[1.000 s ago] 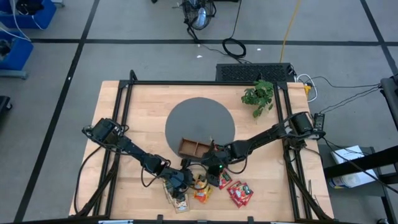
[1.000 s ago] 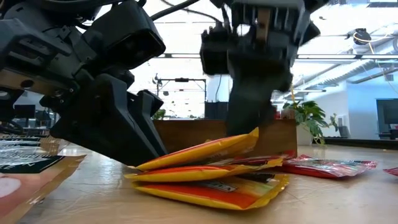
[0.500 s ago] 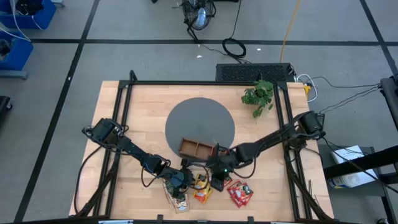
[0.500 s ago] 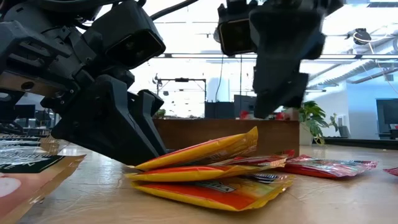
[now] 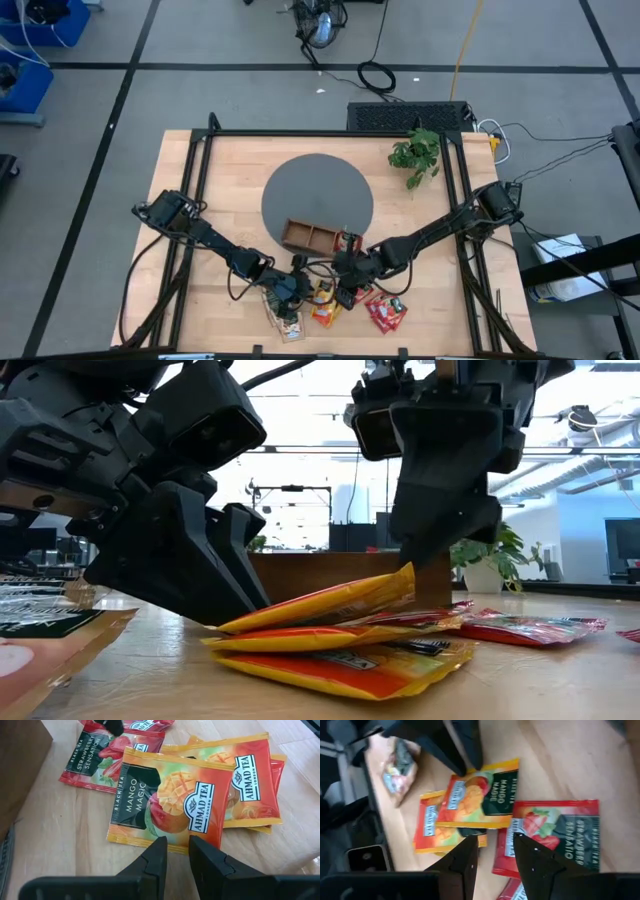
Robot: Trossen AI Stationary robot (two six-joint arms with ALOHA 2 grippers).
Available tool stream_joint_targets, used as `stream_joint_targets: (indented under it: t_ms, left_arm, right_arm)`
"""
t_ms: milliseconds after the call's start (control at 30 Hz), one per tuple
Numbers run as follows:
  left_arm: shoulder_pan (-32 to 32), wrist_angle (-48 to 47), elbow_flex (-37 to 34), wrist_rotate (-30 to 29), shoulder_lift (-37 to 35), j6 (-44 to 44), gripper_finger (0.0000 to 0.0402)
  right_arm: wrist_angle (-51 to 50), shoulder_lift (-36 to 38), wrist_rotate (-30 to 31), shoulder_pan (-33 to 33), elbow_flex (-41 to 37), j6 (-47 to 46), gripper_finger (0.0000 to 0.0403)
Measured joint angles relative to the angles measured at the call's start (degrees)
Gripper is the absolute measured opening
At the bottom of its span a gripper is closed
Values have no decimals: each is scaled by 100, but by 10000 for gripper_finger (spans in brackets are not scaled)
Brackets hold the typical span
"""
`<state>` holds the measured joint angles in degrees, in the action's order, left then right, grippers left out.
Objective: Pick & Place Tea
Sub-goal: Put the yellow tea bag into the middle section of the wooden organizer
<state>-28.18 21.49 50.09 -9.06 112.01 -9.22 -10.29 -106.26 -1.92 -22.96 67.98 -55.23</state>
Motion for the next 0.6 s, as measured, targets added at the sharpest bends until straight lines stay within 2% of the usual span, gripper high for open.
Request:
stream_joint_targets:
  t_ms: [267, 467, 600]
  left_arm:
    - [0, 225, -4, 2, 4, 209, 88]
    - [4, 191, -4, 2, -6, 352, 88]
    - [-113, 107, -4, -160, -307, 561, 88]
  right_arm:
    - [32, -144, 58, -44, 12, -335, 116]
    - [-183, -222, -137, -35, -3, -559, 116]
    - [-182, -190, -135, -42, 3, -559, 116]
